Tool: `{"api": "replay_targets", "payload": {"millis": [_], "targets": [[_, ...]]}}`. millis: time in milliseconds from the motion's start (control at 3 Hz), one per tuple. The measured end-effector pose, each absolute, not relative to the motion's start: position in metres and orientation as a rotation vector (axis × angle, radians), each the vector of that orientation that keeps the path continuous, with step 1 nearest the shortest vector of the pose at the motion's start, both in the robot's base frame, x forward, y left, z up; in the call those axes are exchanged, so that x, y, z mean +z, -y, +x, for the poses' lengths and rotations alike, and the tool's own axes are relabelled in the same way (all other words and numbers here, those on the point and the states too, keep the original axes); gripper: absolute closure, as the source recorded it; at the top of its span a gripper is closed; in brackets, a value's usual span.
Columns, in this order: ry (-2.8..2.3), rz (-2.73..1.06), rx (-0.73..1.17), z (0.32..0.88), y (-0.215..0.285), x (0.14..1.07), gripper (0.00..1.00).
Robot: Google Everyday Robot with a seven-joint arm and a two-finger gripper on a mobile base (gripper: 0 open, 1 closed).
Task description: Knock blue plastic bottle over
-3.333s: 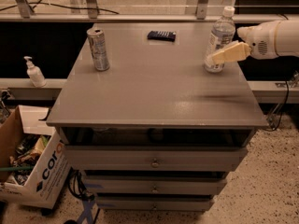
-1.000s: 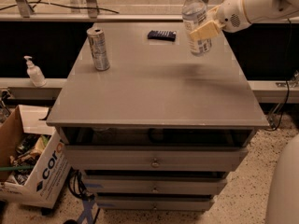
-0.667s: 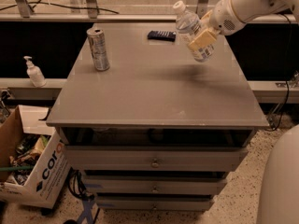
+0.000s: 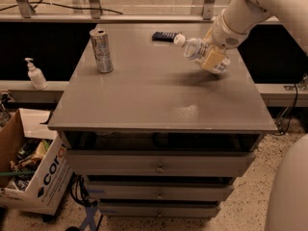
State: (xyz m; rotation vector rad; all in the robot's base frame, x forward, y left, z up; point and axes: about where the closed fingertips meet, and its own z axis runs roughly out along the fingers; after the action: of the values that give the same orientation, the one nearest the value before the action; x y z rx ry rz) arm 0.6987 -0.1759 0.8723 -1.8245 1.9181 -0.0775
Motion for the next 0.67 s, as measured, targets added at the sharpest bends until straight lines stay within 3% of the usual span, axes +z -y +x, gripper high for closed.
{"api": "replay_targets", "payload": {"millis": [667], "targets": [[-1.863, -2.169, -0.146, 0.676, 0.177, 0.835, 1.0]]}}
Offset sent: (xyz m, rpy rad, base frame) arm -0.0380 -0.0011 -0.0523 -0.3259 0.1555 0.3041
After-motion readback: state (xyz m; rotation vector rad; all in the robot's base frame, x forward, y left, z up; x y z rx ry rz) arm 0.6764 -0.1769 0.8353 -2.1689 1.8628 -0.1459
